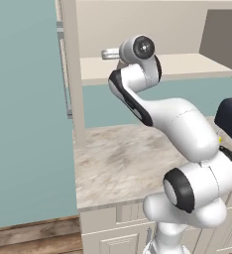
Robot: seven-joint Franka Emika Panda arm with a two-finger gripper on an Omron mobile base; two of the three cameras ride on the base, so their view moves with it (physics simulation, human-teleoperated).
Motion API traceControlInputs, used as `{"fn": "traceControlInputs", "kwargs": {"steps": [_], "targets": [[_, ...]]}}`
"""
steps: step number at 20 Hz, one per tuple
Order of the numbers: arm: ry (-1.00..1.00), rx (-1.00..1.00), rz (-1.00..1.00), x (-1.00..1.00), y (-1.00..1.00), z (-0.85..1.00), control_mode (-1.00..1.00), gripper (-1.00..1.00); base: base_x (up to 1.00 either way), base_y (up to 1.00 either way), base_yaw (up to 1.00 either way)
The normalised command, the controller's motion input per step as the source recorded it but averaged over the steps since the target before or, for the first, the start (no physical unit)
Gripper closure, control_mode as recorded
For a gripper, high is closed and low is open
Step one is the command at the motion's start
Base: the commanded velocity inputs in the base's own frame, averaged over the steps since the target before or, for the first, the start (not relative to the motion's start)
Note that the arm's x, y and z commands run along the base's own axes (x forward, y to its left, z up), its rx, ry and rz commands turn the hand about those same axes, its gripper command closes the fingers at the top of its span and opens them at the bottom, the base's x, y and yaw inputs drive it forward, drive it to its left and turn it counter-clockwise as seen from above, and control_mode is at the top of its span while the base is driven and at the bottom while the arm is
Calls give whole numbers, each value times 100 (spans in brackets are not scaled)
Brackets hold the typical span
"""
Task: There are various items on the counter. Only move the condiments/shakers into the cabinet.
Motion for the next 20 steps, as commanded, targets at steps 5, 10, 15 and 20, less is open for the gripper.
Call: {"fn": "traceControlInputs", "kwargs": {"steps": [5,10,15,20], "targets": [[2,0,0,26,0,-10,-100,100,0,0,0],[3,0,0,29,1,-8,-100,100,0,0,0],[0,0,0,26,6,0,-100,100,0,0,0],[0,-5,0,13,0,-14,-100,100,0,0,0]]}}
